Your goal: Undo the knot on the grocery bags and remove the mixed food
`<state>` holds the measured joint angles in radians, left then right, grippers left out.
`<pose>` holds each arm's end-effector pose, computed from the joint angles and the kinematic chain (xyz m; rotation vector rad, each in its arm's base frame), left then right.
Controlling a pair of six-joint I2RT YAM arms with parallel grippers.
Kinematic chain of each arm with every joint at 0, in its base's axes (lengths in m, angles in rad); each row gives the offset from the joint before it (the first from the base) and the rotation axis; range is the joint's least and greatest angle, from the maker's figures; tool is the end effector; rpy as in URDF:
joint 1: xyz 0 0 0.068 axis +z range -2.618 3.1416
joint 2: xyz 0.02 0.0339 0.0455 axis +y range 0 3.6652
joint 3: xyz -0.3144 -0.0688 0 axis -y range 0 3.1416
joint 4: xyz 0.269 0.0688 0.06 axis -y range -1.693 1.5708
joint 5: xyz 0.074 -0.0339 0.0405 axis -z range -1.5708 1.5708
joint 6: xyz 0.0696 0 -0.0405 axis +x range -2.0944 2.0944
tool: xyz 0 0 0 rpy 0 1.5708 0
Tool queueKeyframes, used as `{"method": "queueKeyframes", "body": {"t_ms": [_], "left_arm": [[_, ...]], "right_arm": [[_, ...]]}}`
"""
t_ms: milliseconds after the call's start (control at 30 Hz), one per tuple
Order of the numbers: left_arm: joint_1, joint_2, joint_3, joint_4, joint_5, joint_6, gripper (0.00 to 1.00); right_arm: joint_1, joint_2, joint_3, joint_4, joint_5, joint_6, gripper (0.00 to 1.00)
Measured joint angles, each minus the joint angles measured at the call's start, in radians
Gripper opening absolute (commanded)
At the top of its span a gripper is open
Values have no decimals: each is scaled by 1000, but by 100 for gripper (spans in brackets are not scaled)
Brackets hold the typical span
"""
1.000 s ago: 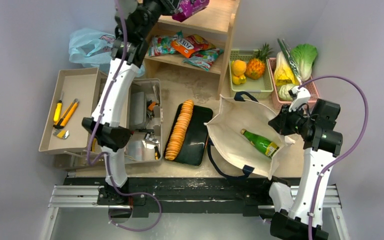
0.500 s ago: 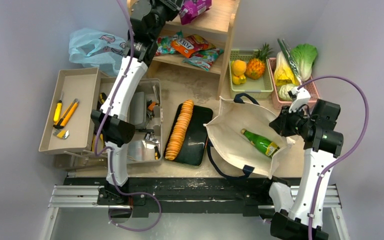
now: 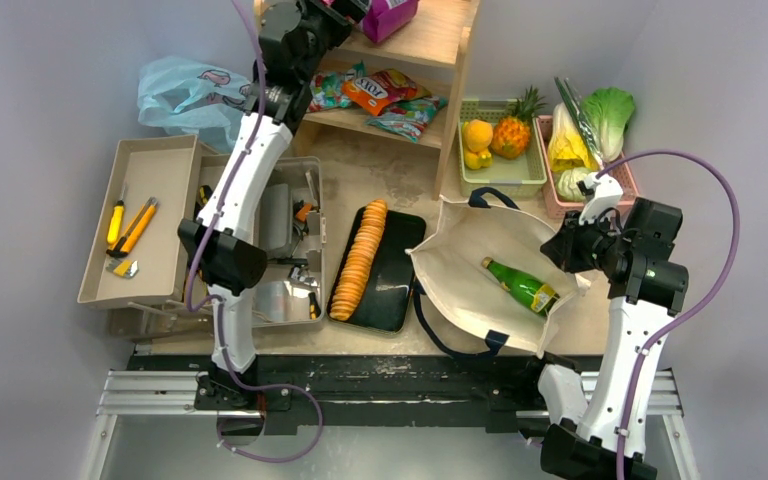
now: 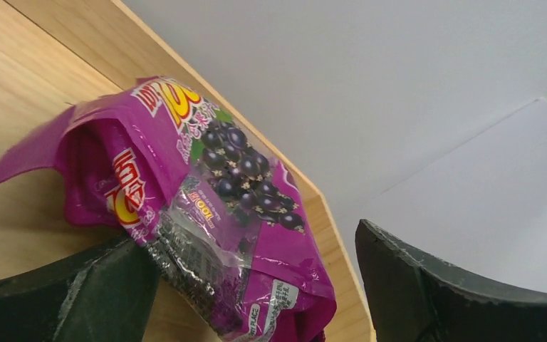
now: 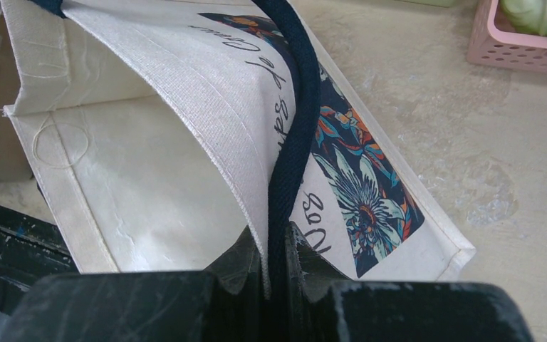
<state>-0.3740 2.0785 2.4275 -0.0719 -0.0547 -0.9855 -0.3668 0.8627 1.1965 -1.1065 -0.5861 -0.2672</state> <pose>0.5070 -0.1949 0.5759 -0.4628 1.3003 -1.1186 0.1487 -0.0159 0.4050 -0.1696 2.2058 0.3407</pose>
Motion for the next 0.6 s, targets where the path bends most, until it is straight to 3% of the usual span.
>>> {"method": "queueKeyframes", "body": {"t_ms": [333,600], "left_arm": [[26,-185,-19,-296,-13,269,100],[13,-303,-1,-389,18,746,100]], "right_arm": [[0,0,0,0,-1,-2,0],[0,0,0,0,-3,-3,0]]}}
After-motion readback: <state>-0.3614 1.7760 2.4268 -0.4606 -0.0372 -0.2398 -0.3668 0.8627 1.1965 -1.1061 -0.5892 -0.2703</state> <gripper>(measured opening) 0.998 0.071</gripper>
